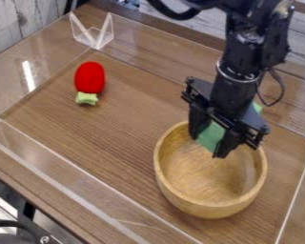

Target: Put the green block in the brown bowl

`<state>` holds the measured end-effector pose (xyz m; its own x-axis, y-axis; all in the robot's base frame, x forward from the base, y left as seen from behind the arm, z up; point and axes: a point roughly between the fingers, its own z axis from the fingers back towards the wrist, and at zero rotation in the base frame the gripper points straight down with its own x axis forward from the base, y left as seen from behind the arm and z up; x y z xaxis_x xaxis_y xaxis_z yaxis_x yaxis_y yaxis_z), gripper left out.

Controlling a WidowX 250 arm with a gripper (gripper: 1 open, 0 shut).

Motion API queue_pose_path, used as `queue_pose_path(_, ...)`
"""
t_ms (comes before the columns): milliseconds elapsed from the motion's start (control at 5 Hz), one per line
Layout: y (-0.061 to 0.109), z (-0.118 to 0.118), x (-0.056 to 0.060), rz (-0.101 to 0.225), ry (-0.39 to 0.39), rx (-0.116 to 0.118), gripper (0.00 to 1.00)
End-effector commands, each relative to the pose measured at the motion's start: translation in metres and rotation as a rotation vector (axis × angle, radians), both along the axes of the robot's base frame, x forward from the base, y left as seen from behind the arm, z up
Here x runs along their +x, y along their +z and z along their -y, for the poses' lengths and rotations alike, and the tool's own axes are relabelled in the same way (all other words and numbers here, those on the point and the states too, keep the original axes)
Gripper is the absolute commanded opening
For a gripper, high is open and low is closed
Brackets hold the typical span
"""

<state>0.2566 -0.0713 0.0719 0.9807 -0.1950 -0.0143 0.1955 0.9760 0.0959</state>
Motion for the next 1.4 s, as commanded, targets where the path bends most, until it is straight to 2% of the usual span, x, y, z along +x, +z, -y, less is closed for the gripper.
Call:
queue_pose_path(0, 0.032, -0.004, 0.004, 0.090, -0.009, -0.023, 0.00)
queue_pose_path(200, 0.037, -0.010, 0.000, 0.099, -0.030, -0.030, 0.00)
queue_pose_path(600, 0.032, -0.018, -0.003, 0.112, 0.035, -0.039, 0.00)
queue_pose_path(1000, 0.019, -0.011, 0.006, 0.124, 0.036, -0.051, 0.00)
queue_pose_path(1200, 0.013, -0.021, 0.007, 0.128, 0.059, -0.053, 0.00)
